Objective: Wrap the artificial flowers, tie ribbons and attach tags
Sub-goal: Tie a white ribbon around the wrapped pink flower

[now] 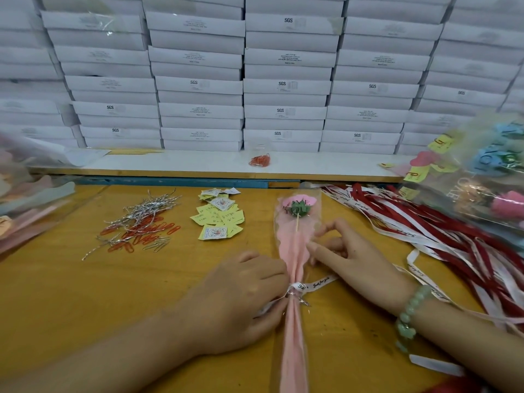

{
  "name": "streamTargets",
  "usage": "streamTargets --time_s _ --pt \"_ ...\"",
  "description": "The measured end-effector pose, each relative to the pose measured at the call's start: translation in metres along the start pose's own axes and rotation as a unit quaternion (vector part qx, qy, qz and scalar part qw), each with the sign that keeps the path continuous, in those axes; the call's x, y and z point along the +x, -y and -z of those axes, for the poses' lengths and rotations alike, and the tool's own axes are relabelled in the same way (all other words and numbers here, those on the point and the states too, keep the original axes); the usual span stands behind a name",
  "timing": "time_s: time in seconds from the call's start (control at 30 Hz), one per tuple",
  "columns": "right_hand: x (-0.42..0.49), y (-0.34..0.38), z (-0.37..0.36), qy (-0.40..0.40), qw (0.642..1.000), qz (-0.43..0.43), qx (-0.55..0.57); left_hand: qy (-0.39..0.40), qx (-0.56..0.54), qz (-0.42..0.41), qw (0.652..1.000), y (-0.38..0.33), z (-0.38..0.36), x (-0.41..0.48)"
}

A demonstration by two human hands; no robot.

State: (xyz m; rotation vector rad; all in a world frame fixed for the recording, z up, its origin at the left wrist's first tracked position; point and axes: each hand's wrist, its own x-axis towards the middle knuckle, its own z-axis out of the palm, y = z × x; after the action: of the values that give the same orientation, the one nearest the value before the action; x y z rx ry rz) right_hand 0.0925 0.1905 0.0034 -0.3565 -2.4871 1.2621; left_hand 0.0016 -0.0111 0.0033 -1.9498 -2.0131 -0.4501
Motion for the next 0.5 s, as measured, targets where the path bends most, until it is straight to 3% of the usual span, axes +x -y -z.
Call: streamTargets --time_s 0.2,0.33,0.5 --pt "-0.0013 -0.0015 -0.003 0.081 0.994 0.05 0.049 0.002 -0.006 -0.004 1.0 0.0 0.0004 -0.0002" --pt "-0.0026 -0.0003 -0.0013 0.085 0.993 0.043 0.065 -0.007 -0.006 0.022 1.0 -0.0009 0.0014 -0.0007" --pt "-0.0039 0.0019 -0.0005 0.117 0.99 0.028 -0.075 -0.015 -0.021 0.061 0.998 0.0001 0.0026 -0.001"
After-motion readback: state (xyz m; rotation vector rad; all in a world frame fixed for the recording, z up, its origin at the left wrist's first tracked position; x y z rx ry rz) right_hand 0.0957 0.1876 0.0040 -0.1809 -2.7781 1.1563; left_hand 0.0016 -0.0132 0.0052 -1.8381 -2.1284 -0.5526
